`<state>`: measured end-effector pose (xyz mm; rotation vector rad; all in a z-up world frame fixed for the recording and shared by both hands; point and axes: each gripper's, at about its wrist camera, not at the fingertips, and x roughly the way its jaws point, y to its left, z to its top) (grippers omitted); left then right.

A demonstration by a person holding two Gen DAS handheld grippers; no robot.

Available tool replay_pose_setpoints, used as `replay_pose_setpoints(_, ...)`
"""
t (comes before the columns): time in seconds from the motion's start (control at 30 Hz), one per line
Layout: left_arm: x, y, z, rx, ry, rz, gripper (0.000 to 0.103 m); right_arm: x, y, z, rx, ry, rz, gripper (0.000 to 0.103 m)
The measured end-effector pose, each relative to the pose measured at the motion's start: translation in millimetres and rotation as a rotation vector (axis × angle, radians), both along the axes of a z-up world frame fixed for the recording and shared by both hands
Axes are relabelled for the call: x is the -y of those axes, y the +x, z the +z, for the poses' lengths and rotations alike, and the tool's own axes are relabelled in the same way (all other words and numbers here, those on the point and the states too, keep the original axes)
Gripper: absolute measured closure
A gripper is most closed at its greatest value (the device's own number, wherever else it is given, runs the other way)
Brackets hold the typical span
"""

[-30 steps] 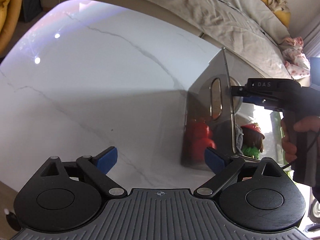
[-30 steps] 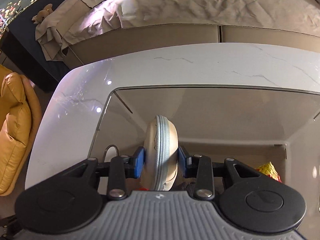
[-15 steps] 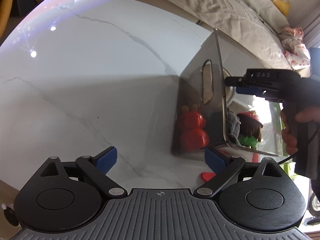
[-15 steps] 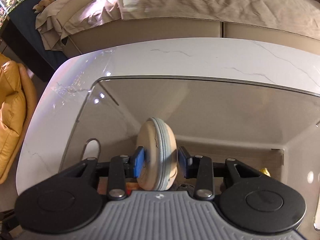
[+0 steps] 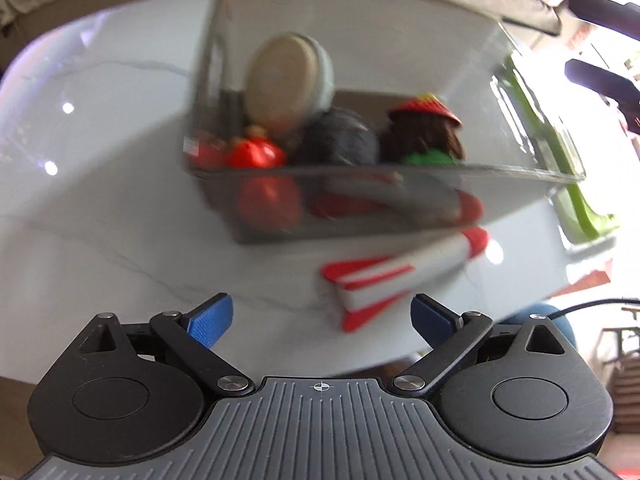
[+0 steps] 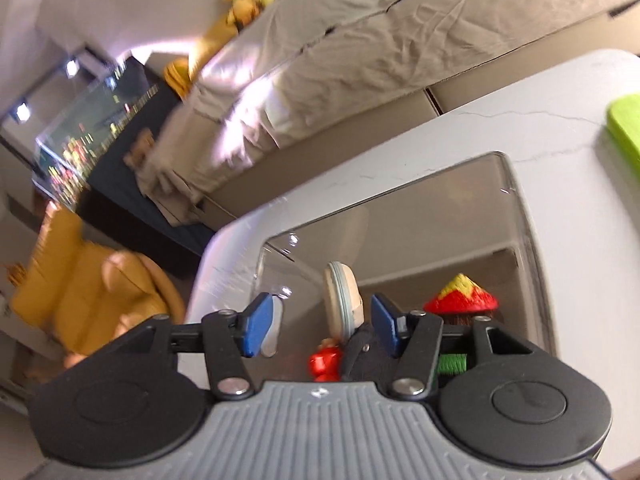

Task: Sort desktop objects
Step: 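Carry the beige round case into the clear box and open the right gripper, then reach the right gripper to the white foam rocket and close on its body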

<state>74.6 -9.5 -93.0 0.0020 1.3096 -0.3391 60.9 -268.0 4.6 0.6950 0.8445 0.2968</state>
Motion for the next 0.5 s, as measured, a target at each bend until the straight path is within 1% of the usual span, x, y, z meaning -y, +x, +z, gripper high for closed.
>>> replay_pose_setpoints(0.03,7,1,-4,-0.034,-0.012,0.001,0.004,10,-14,-2,0.011,0.015,-0.027,0.044)
replay_pose_setpoints(0.07,11,3,-10,-0.059,-0.027,0.024,0.004,19,-26,-6,0.018,0.026,-0.051,0.042)
replay_pose_setpoints(0.17,23,6,-27,-0.131,-0.073,0.094,0.004,42,-59,-21,0.029,0.052,-0.115,0.042)
replay_pose_setpoints(0.27,18,6,-39,-0.174,-0.137,0.239,0.004,55,-83,-38,0.023,0.058,-0.161,0.042)
replay_pose_setpoints(0.33,10,3,-34,-0.157,-0.173,0.289,0.004,59,-94,-53,-0.016,0.088,-0.177,0.042)
replay_pose_setpoints(0.37,6,2,-30,-0.129,-0.166,0.297,0.004,59,-100,-64,-0.048,0.128,-0.191,0.042)
replay_pose_setpoints(0.47,-5,-4,-13,-0.034,-0.091,0.319,0.004,48,-107,-103,-0.183,0.259,-0.229,0.039)
replay_pose_setpoints(0.5,-6,-6,-7,-0.007,-0.068,0.305,0.004,42,-106,-116,-0.224,0.292,-0.247,0.039)
